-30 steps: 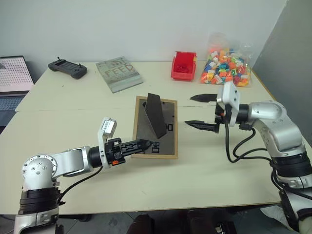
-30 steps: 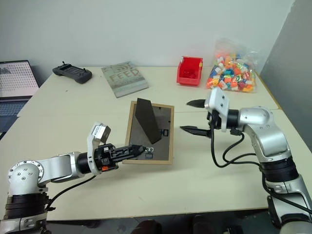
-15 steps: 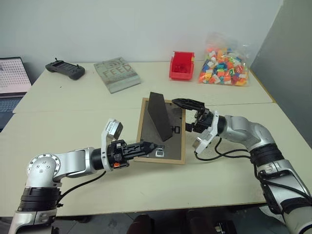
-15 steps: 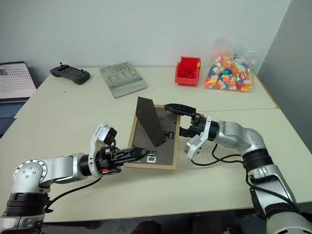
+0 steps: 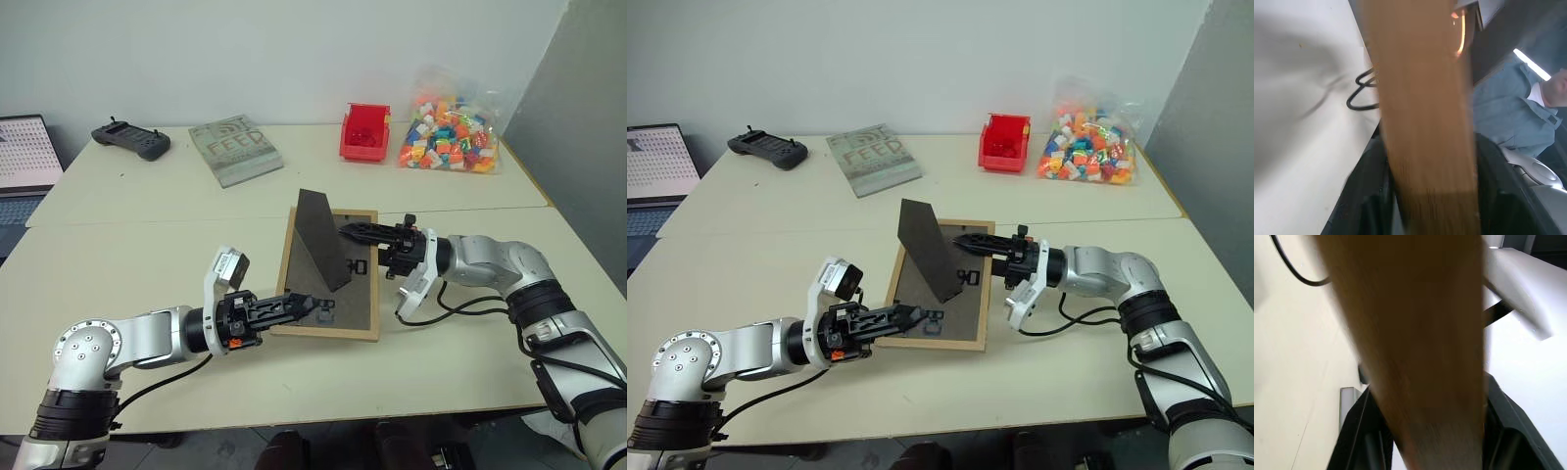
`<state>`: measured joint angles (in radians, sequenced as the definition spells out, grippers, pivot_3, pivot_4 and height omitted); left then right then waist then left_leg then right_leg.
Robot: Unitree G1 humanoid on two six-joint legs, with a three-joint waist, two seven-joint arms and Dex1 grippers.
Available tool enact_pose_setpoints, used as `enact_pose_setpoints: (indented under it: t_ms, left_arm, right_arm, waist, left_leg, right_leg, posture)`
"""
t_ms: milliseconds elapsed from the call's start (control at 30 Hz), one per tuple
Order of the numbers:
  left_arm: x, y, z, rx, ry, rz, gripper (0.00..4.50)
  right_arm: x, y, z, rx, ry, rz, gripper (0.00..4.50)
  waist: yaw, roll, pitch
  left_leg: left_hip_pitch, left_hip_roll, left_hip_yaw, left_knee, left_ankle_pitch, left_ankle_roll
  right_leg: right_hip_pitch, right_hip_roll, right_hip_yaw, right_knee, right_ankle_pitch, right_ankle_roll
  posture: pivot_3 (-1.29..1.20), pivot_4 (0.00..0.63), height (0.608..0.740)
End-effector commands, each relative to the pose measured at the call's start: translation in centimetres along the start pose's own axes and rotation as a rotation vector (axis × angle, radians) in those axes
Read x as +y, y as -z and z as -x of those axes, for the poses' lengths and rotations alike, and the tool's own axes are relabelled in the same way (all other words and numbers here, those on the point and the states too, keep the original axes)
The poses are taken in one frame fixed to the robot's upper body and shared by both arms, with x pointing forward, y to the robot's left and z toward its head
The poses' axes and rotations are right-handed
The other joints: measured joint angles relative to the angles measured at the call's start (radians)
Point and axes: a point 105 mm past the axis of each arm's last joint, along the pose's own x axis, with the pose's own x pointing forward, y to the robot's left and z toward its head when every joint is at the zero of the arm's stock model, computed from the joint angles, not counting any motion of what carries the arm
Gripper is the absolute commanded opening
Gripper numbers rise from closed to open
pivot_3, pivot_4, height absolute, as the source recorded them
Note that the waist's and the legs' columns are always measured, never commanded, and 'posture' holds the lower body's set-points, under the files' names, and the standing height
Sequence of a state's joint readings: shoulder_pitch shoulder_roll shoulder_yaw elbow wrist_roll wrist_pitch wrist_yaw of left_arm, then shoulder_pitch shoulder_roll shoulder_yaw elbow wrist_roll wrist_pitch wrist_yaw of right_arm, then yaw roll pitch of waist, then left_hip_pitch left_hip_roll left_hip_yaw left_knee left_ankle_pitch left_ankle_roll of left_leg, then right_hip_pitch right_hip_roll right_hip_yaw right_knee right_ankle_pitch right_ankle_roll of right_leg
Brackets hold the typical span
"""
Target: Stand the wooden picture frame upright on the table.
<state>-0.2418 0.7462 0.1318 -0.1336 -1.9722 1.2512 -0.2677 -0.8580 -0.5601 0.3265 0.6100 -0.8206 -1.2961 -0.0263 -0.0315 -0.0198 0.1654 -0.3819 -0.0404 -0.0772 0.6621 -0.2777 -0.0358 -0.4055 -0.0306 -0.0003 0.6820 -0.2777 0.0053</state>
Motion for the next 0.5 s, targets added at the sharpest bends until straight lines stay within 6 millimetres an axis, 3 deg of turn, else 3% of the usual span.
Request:
enact_pose_setpoints:
  t_ms: [33, 133, 167, 300, 367, 500]
  left_arm:
    - [-1.0, -3.0, 1.6, -0.114, -0.078, -0.111, 2.74]
    - [-2.4, -5.2, 3.4, -0.198, -0.187, -0.237, 3.29]
    - [-2.9, -5.6, 3.9, -0.208, -0.230, -0.286, 3.66]
    - [-3.4, -4.8, 4.1, -0.197, -0.369, -0.427, 4.48]
    - [-2.1, -3.9, 3.5, -0.160, -0.518, -0.566, 4.50]
    - [-0.9, -4.1, 2.3, -0.234, -0.671, -0.812, 4.50]
  right_arm:
    - [-2.5, 2.0, -0.2, 0.079, 0.071, -0.095, 1.41]
    - [-2.5, 3.6, -0.8, 0.171, 0.072, -0.374, 1.37]
    - [-2.5, 3.8, -0.9, 0.182, 0.064, -0.492, 1.37]
    - [-1.0, 4.6, -1.3, 0.206, 0.005, -1.009, 1.37]
    - [0.1, 5.1, -2.0, 0.214, 0.010, -1.316, 1.37]
    - [0.8, 5.9, -3.8, 0.190, 0.073, -1.638, 1.36]
  waist:
    - [-0.001, 0.000, 0.000]
    - [-0.004, -0.003, 0.002]
    - [-0.008, -0.004, 0.003]
    - [-0.007, -0.005, 0.004]
    - [-0.003, -0.005, 0.004]
    - [0.006, -0.003, 0.004]
  left_leg:
    - [0.000, 0.000, 0.000, 0.000, 0.000, 0.000]
    - [0.000, 0.002, 0.000, 0.000, 0.000, 0.000]
    - [0.000, 0.003, 0.000, 0.000, 0.000, 0.000]
    - [-0.001, 0.004, 0.000, 0.000, -0.001, 0.002]
    - [-0.001, 0.004, 0.000, 0.000, -0.002, 0.004]
    - [-0.001, 0.002, 0.000, 0.000, -0.003, 0.005]
  right_leg:
    - [0.000, 0.000, 0.000, 0.000, 0.000, 0.000]
    - [0.000, 0.001, -0.001, 0.000, 0.000, 0.000]
    - [0.000, 0.001, 0.000, 0.000, 0.000, -0.001]
    - [0.001, 0.001, -0.001, -0.003, 0.001, -0.002]
    - [0.000, 0.000, -0.001, -0.004, 0.001, -0.002]
    - [0.000, 0.000, -0.001, -0.002, 0.001, -0.002]
  posture:
    - [0.00, 0.150, 0.740]
    - [0.00, 0.150, 0.740]
    - [0.00, 0.150, 0.740]
    - [0.00, 0.150, 0.740]
    - [0.00, 0.150, 0.740]
    - [0.00, 0.150, 0.740]
